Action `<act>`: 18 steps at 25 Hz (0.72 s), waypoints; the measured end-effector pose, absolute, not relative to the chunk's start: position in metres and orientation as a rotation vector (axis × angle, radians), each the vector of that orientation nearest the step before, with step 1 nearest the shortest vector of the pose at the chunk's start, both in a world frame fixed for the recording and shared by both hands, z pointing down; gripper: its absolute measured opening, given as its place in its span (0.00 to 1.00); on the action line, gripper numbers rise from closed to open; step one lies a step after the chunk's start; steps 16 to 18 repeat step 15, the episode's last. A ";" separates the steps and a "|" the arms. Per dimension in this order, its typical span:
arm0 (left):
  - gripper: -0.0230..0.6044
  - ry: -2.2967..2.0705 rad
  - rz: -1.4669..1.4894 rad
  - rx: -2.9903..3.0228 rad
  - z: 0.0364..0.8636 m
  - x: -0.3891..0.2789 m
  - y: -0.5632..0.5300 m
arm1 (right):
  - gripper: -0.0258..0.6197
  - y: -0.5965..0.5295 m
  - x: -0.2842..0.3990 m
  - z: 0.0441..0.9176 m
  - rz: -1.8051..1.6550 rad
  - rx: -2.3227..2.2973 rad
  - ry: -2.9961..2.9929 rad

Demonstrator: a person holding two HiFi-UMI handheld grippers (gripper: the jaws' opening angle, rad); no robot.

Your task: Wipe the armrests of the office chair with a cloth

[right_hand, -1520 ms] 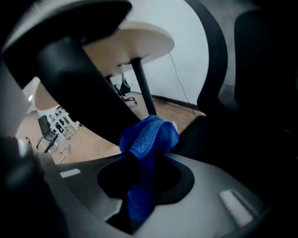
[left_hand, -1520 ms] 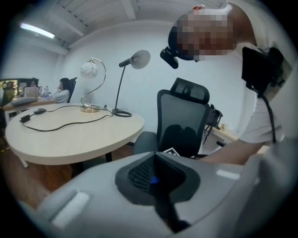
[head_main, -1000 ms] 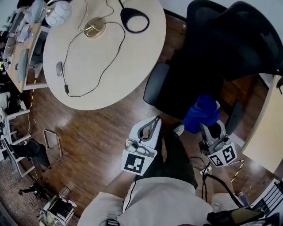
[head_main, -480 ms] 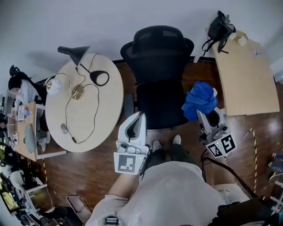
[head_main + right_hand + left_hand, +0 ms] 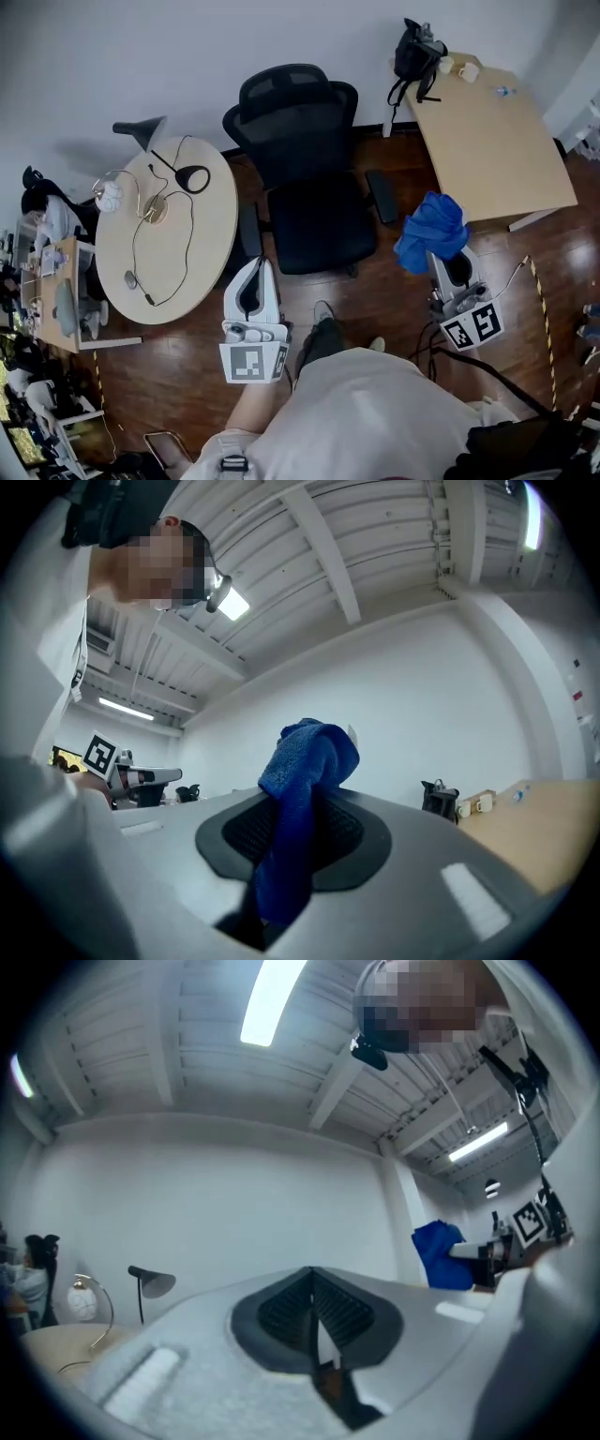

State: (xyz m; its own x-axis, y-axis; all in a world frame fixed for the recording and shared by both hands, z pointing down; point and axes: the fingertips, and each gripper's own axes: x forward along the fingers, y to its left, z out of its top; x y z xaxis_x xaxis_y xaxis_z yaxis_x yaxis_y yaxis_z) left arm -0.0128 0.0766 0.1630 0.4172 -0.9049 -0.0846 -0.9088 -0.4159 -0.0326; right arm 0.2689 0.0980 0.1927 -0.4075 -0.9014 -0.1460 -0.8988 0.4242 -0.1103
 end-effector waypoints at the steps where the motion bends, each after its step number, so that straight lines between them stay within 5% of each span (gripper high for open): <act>1: 0.04 1.681 0.092 -2.584 0.162 -0.016 0.076 | 0.18 0.097 0.264 0.187 -0.013 -1.579 2.513; 10: 0.04 1.635 0.054 -2.629 0.223 0.019 0.164 | 0.18 0.179 0.277 0.247 0.031 -1.518 2.507; 18: 0.04 1.691 0.041 -2.623 0.270 -0.009 0.081 | 0.18 0.086 0.244 0.292 0.005 -1.466 2.542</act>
